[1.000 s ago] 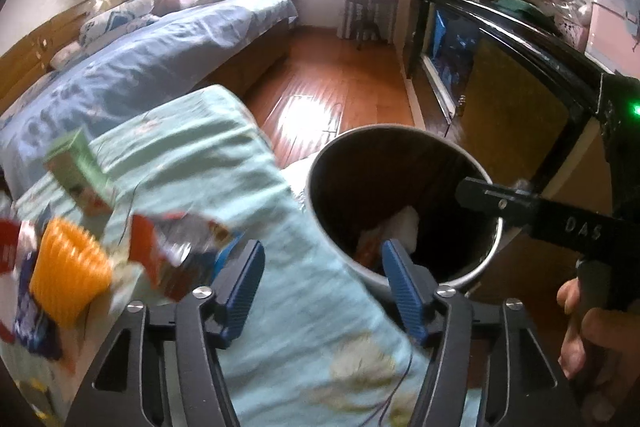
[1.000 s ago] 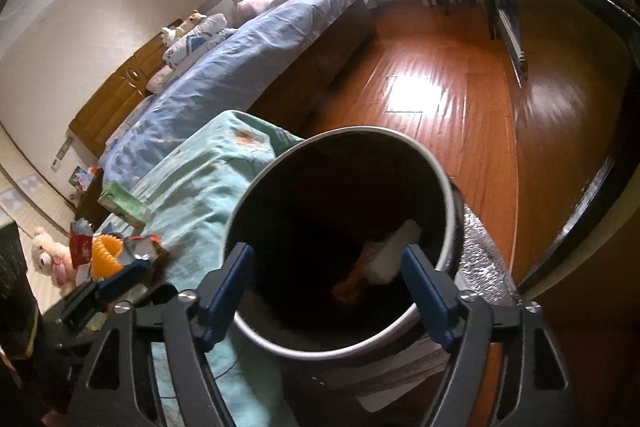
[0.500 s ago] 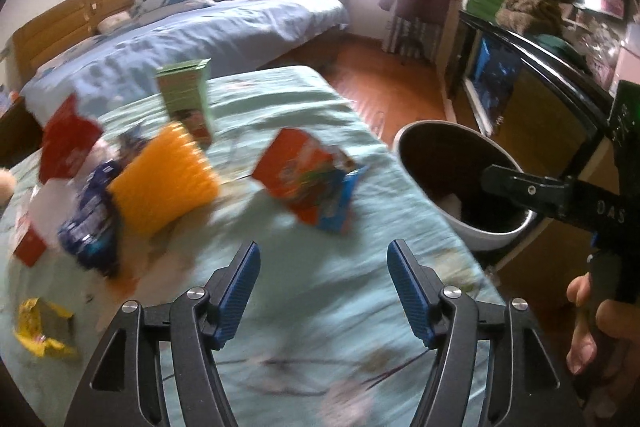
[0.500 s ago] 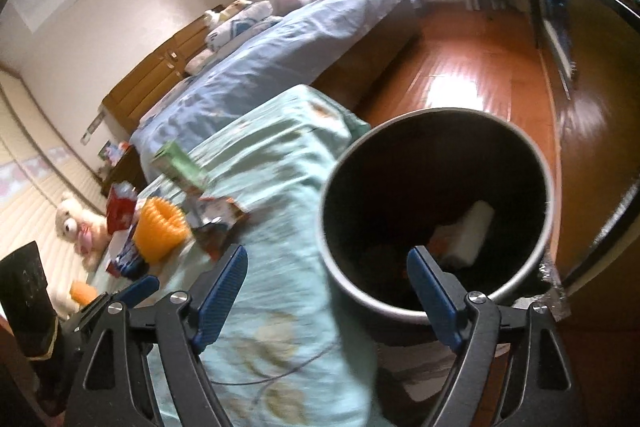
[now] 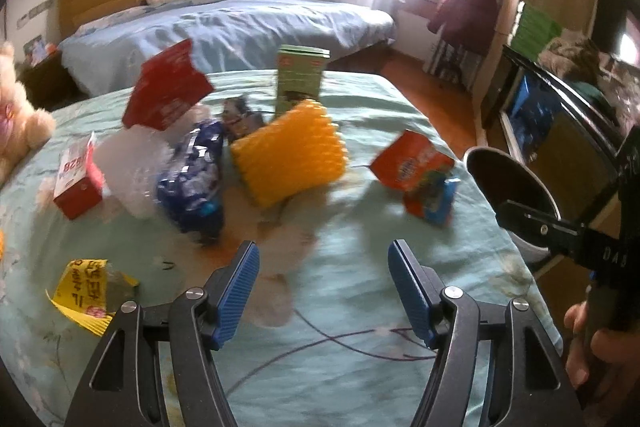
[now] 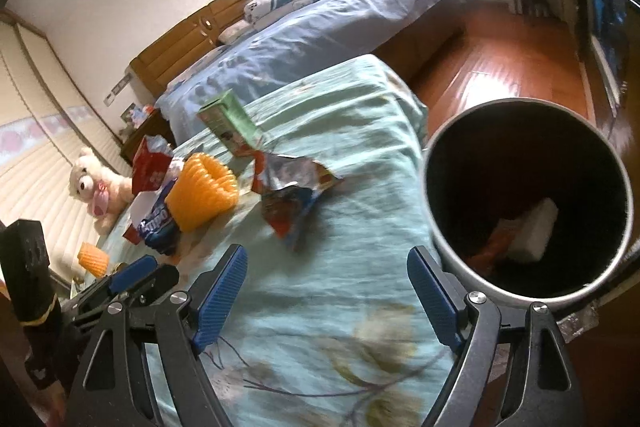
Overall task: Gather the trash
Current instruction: 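Grasp the orange mesh foam sleeve with the left gripper while the right grasps the crumpled snack wrapper, then carry the orange mesh sleeve and snack wrapper over the trash bin with both grippers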
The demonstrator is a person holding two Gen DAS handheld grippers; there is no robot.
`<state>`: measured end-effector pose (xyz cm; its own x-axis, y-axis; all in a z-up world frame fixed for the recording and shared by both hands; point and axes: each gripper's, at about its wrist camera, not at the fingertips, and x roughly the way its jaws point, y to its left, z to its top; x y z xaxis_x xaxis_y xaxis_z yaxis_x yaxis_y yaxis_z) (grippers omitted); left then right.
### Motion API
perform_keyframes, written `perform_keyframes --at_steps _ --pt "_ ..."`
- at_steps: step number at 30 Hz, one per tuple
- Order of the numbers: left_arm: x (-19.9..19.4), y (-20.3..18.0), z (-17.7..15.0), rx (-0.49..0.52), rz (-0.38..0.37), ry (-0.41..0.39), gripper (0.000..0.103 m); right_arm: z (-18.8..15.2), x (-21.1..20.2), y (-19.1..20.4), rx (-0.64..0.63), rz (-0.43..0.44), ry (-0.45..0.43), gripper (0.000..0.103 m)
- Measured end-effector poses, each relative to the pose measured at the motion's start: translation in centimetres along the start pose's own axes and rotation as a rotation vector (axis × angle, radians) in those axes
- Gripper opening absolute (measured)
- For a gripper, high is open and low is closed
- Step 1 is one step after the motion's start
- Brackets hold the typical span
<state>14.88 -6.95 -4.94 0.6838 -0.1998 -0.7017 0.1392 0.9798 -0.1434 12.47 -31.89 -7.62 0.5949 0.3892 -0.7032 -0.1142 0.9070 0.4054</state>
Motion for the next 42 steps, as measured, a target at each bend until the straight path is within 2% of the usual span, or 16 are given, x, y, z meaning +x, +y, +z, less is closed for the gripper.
perform_keyframes --at_steps 7,14,19,21,25,26,27,29,30,33,42 --pt "0.6 1.9 0.8 -0.047 -0.034 0.000 0.066 0.6 1.9 1.2 -0.021 0.020 0.019 0.084" --pt "2.5 2.4 2.3 -0.051 -0.016 0.003 0.066 1.7 3.8 1.7 -0.036 0.025 0.030 0.083" --pt "4.1 3.1 3.7 -0.091 -0.023 0.016 0.066 2.1 5.2 1.6 -0.034 0.026 0.048 0.082" --pt "4.6 3.3 4.1 -0.103 -0.032 0.013 0.066 2.3 5.8 1.5 -0.031 0.021 0.051 0.078" --pt "5.4 3.1 4.6 -0.105 -0.048 0.013 0.062 2.6 6.3 1.5 -0.036 -0.002 0.045 0.056" --pt "5.6 3.0 4.7 -0.100 -0.053 0.014 0.052 2.7 6.4 1.5 -0.036 0.003 0.045 0.046" --pt "5.9 2.9 4.7 -0.095 -0.059 0.021 0.039 2.8 6.4 1.4 -0.031 0.018 0.048 0.041" --pt "6.5 2.7 4.7 -0.083 -0.068 0.038 0.027 2.8 6.5 1.4 -0.034 0.030 0.053 0.026" --pt "6.6 2.6 4.7 -0.078 -0.068 0.039 0.021 2.7 6.4 1.6 -0.042 0.030 0.053 0.025" --pt "6.4 2.2 4.7 -0.062 -0.076 0.027 0.014 2.4 6.0 1.9 -0.057 0.028 0.048 0.021" --pt "4.8 1.3 3.6 -0.042 -0.106 0.028 0.014 1.5 3.6 1.0 -0.024 0.034 0.037 0.018"
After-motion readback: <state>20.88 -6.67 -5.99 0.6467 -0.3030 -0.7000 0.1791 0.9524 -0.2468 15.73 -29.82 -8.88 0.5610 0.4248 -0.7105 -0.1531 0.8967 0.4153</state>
